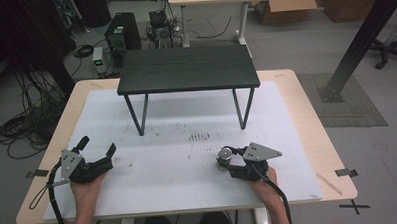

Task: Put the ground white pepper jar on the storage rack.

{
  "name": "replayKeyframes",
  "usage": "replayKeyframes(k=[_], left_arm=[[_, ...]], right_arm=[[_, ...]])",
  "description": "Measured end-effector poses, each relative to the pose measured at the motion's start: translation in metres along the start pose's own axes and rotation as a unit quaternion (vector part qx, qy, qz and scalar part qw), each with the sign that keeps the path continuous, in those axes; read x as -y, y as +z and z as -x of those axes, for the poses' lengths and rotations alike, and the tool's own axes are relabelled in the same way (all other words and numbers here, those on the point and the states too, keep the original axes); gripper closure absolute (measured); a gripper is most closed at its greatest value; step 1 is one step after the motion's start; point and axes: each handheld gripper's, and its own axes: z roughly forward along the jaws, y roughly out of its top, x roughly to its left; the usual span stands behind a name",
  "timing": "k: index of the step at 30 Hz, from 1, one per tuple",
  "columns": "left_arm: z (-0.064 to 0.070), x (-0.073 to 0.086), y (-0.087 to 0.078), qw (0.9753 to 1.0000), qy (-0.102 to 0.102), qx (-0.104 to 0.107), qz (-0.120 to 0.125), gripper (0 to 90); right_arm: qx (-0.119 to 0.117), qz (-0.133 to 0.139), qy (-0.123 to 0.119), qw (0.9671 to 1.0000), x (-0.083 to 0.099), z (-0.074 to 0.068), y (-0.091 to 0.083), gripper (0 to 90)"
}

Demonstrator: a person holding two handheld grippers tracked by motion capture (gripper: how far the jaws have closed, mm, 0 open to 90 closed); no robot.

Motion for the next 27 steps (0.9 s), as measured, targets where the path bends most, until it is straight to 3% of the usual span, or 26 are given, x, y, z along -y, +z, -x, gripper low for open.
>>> replayKeyframes(k=[19,27], left_arm=[[0.0,0.0001,-0.0001,1.0,0.0,0.0,0.001,3.8],[-0.0001,0.0001,-0.0001,1.0,0.0,0.0,0.001,3.8]], right_arm=[[0.004,0.003,0.001,1.0,0.0001,-0.0004,-0.0003,48.8],[0.006,0.006,0.009,0.9999,-0.0088,-0.0013,-0.0018,48.8]])
